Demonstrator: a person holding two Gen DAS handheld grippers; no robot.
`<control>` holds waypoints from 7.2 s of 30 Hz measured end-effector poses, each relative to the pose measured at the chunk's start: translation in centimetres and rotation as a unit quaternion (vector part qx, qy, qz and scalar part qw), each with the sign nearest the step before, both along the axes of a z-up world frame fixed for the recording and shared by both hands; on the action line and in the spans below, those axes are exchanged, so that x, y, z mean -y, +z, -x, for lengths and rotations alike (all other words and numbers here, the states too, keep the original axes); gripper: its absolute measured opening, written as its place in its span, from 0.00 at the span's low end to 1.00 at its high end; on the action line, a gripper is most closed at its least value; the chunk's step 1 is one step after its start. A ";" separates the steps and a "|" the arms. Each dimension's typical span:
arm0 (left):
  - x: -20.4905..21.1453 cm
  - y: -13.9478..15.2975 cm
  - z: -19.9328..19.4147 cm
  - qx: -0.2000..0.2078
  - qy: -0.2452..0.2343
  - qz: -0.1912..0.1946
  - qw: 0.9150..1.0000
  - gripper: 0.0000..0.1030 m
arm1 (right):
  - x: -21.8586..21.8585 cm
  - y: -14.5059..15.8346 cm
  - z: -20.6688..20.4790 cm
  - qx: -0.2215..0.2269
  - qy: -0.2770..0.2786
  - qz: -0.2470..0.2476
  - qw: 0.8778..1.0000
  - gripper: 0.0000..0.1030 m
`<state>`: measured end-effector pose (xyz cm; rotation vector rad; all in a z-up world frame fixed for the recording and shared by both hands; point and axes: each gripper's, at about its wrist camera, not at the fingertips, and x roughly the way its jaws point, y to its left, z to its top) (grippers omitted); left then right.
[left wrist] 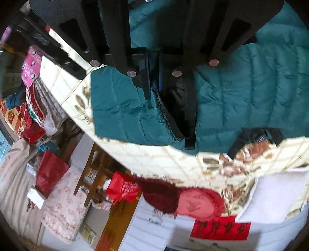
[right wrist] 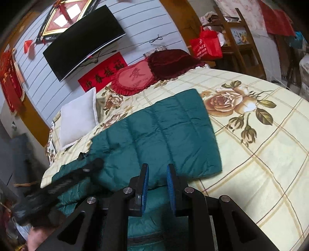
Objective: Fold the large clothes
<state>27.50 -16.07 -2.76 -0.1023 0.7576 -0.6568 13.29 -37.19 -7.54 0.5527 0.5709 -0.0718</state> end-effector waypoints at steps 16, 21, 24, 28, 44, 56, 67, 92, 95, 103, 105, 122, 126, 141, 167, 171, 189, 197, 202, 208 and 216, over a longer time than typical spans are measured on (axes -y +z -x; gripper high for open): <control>-7.7 3.0 0.5 -0.003 0.039 0.016 0.999 0.11 | 2.7 -0.8 0.9 -0.012 -0.050 -0.036 0.998 0.17; -2.1 -1.1 0.6 -0.039 0.006 -0.004 0.999 0.68 | 2.1 -0.4 0.9 -0.012 -0.048 -0.019 0.999 0.17; 0.2 -3.6 0.0 -0.061 0.011 -0.021 0.998 0.68 | 2.7 -1.0 0.7 -0.023 -0.051 -0.036 0.998 0.17; 1.0 -6.8 -1.4 -0.105 0.023 -0.025 0.994 0.17 | 3.4 -1.1 0.8 -0.020 -0.052 -0.054 0.997 0.17; -10.2 2.0 0.7 0.003 0.060 0.034 0.998 0.07 | 2.9 -1.3 0.6 -0.024 -0.064 -0.049 0.996 0.17; -22.4 2.3 -0.4 0.019 0.148 0.014 0.989 0.07 | 1.8 -1.3 -0.2 -0.026 -0.054 -0.044 0.997 0.17; -25.1 -2.8 -2.2 -0.043 0.167 -0.014 0.985 0.13 | -0.3 -1.1 -1.2 -0.030 -0.042 -0.010 0.999 0.17; -22.7 -7.2 -6.7 -0.031 0.260 -0.098 0.960 0.37 | -11.6 -2.7 -16.1 -0.086 0.177 0.169 0.966 0.18; -22.9 -7.6 -6.4 -0.028 0.251 -0.101 0.962 0.38 | -11.0 -3.7 -15.9 -0.095 0.191 0.164 0.963 0.18; -24.5 -8.0 -5.2 -0.022 0.238 -0.059 0.969 0.37 | -9.2 -4.0 -15.5 -0.083 0.211 0.107 0.968 0.18; -24.3 -7.8 -5.2 -0.019 0.239 -0.064 0.969 0.37 | -9.2 -3.0 -15.4 -0.073 0.201 0.105 0.971 0.18; -24.2 -7.3 -4.7 -0.022 0.231 -0.065 0.971 0.37 | -10.7 -3.0 -26.0 -0.146 0.139 0.238 0.950 0.23; -24.9 -5.0 -3.5 -0.006 0.240 -0.029 0.970 0.37 | -11.6 0.3 -23.8 -0.108 0.125 0.257 0.952 0.23; -21.8 -7.3 -3.7 -0.033 0.191 -0.076 0.978 0.38 | -18.7 -2.8 -15.6 -0.096 0.165 0.218 0.957 0.33; -26.4 -3.3 5.4 0.019 0.229 -0.092 0.969 0.40 | -19.0 2.5 -7.6 -0.049 0.140 0.235 0.961 0.61; -27.9 -5.0 9.3 -0.002 0.235 -0.116 0.965 0.56 | -17.7 3.6 -3.4 -0.044 0.145 0.240 0.959 0.66; -31.2 -5.4 18.4 0.015 0.292 -0.139 0.946 0.56 | -7.0 -1.6 14.7 -0.037 0.126 0.319 0.939 0.79; -28.9 -6.5 18.1 0.038 0.294 -0.193 0.936 0.56 | -3.2 0.4 16.3 0.005 0.039 0.272 0.961 0.79; -28.9 -7.0 17.7 0.029 0.293 -0.199 0.935 0.56 | -1.7 0.1 15.9 -0.007 0.019 0.238 0.971 0.79; -29.7 -7.6 17.5 0.012 0.290 -0.197 0.936 0.56 | -0.8 -1.0 15.1 -0.021 0.039 0.194 0.980 0.79; -33.4 -8.9 18.2 -0.049 0.272 -0.144 0.950 0.56 | 0.8 -5.0 15.1 -0.067 0.160 0.100 0.980 0.79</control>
